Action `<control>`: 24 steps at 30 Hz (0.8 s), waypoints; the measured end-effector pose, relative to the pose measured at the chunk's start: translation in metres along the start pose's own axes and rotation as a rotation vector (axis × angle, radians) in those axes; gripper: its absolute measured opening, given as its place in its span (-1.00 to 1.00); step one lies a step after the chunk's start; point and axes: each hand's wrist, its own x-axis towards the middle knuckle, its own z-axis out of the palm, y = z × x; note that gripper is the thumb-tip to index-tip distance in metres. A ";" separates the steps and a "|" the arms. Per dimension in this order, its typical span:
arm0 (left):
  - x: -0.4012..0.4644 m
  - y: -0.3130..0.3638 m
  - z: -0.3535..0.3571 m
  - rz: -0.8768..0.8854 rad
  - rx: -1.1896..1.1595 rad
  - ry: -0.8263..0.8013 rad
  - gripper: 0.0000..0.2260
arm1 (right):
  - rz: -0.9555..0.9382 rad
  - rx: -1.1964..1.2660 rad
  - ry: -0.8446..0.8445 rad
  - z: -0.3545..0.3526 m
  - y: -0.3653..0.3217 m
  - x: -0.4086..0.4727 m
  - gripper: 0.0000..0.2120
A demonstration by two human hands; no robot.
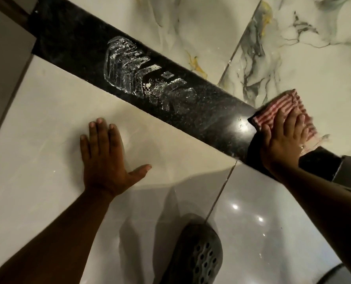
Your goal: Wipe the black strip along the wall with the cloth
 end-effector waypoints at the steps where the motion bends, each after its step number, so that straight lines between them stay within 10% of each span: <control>1: 0.000 0.000 0.001 0.004 0.000 0.009 0.11 | 0.146 0.057 0.021 0.001 -0.012 0.003 -0.31; 4: -0.002 -0.001 0.001 0.007 0.011 0.032 0.11 | 0.232 0.098 0.009 0.004 -0.057 -0.002 -0.32; 11: 0.000 -0.005 -0.004 0.045 -0.040 0.005 0.12 | -0.923 -0.326 -0.102 0.010 -0.042 -0.043 -0.43; 19: 0.006 -0.015 -0.007 -0.011 -0.027 -0.022 0.12 | 0.224 0.081 -0.007 0.009 -0.085 -0.005 -0.23; 24: 0.007 -0.015 -0.011 0.013 -0.034 -0.054 0.13 | -0.434 -0.095 -0.091 0.020 -0.136 -0.047 -0.37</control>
